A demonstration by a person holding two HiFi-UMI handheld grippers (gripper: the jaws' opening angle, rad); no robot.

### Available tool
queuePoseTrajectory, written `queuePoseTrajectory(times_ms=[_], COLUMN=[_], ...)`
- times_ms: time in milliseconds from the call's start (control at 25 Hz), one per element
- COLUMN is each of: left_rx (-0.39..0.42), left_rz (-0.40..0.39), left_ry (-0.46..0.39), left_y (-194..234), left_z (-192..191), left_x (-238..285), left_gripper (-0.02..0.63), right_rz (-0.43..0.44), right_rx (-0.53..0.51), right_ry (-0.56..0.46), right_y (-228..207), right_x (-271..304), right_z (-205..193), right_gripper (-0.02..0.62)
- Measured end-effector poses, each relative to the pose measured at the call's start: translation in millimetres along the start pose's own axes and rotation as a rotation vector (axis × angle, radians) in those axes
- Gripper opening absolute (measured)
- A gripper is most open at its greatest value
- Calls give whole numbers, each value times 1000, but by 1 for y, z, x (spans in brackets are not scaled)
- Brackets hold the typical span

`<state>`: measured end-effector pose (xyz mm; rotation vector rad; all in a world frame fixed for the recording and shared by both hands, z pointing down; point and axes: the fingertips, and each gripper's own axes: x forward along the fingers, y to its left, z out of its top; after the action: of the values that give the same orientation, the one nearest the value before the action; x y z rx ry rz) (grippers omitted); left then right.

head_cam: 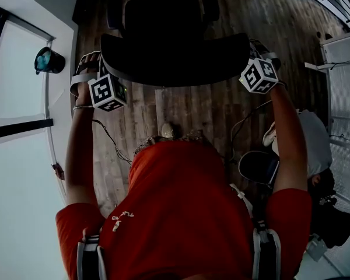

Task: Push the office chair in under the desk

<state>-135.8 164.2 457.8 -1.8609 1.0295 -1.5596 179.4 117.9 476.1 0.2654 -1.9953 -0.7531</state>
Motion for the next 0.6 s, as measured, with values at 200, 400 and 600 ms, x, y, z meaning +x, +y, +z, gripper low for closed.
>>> queuePoseTrajectory(times_ms=[200, 400, 600], left_rx=[-5, -8, -4], left_rz=[6, 3, -6], left_ry=[3, 6, 14], left_y=[17, 32, 49], left_z=[-1, 6, 9], left_x=[21, 46, 71], left_gripper=[178, 175, 172], right_rz=[13, 39, 40], right_rx=[4, 3, -6], right_ry=[14, 34, 17], right_y=[-22, -44, -69], right_x=[18, 33, 47], right_z=[-13, -33, -45], right_gripper=[221, 216, 215])
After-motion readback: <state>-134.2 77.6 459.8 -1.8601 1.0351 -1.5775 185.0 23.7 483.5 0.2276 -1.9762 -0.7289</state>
